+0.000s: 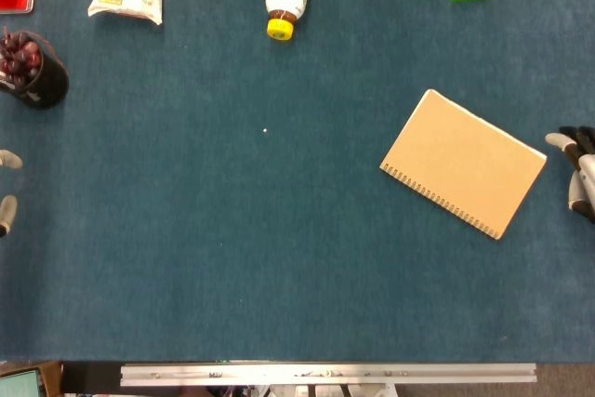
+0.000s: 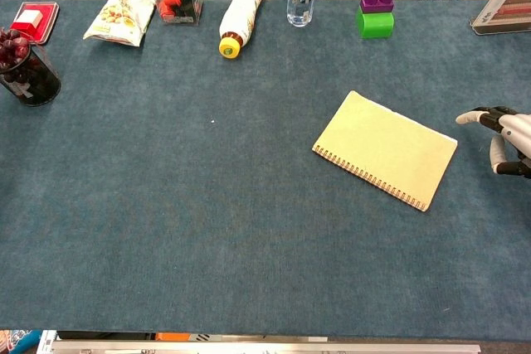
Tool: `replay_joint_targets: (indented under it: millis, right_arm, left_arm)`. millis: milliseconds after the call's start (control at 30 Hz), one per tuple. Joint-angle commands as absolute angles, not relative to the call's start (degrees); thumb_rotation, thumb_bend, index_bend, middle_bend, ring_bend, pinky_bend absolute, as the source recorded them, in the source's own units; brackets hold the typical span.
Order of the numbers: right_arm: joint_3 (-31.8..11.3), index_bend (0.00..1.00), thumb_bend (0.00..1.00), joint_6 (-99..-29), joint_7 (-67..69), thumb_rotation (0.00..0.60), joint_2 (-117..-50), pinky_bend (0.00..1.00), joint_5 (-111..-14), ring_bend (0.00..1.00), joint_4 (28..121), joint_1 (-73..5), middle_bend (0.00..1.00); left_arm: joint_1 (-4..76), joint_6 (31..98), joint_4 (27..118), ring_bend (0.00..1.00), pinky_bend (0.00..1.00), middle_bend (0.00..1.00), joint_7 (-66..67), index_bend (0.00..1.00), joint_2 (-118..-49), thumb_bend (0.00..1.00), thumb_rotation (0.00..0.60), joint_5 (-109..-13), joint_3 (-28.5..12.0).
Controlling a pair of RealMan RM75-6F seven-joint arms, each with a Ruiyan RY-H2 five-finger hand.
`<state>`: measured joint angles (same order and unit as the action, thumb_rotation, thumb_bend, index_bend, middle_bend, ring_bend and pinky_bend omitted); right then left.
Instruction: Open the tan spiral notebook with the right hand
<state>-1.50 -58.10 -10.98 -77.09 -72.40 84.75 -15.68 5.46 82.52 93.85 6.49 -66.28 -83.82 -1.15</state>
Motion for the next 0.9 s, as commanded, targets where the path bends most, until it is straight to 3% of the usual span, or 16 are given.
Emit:
replay_joint_targets:
  millis: [33, 900]
  right_arm:
    - [-1.41, 0.17, 0.88, -57.86, -10.93, 0.600, -77.44, 0.19, -72.25, 0.07, 84.42, -15.90, 0.12]
    - [-0.53, 0.17, 0.88, -55.77, -8.53, 0.600, -79.78, 0.18, -72.53, 0.07, 82.68, -17.70, 0.12]
  left_arm:
    - [5.46, 82.52, 93.85, 0.16, 0.26, 0.11, 6.41, 0.37, -66.26, 0.32, 0.600, -83.80, -1.18]
    - [5.42, 82.56, 94.05, 0.16, 0.26, 0.11, 5.99, 0.37, -66.05, 0.32, 0.600, -83.82, -1.29]
